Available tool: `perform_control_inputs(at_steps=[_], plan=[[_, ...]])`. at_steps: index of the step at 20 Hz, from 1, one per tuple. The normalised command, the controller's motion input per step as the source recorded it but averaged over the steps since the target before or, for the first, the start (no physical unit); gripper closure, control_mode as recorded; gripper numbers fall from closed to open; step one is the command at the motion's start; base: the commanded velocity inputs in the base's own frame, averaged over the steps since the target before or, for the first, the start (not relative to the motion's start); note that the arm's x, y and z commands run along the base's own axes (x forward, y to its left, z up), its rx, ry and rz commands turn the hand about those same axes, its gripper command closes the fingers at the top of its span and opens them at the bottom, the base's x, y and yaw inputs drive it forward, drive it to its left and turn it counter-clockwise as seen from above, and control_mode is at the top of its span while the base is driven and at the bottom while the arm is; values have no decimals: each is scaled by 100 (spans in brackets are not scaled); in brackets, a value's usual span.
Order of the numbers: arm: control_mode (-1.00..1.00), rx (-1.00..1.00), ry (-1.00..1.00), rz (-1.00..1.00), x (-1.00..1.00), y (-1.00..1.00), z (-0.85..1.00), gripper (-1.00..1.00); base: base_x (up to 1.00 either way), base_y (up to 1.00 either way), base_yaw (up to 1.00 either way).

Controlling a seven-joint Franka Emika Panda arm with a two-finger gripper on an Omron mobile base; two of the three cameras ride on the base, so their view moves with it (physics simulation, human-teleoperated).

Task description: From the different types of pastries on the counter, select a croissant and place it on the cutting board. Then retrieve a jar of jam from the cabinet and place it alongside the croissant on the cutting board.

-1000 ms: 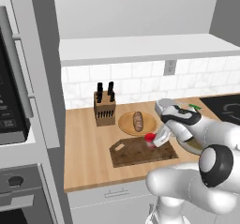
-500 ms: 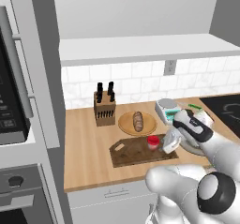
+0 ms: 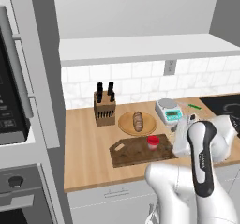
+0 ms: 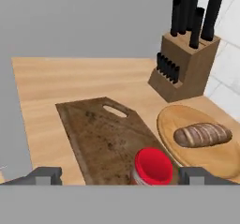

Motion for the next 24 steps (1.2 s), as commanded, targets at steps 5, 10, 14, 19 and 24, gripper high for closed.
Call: perform_control_inputs(at_steps=[5,10,14,19,24], plan=[[-100,-13,7,-56,-50,-8,42,-100,0,0,0],[-100,0,65,-37,-41,-74,26,-100,0,0,0],[-100,-21,80,-15,-37,-98,-59,-100,0,0,0],[-100,-37,38,0,-5,-78,-96,-100,0,0,0],[-100,-40,1,4,56,-44,-88,-100,0,0,0]])
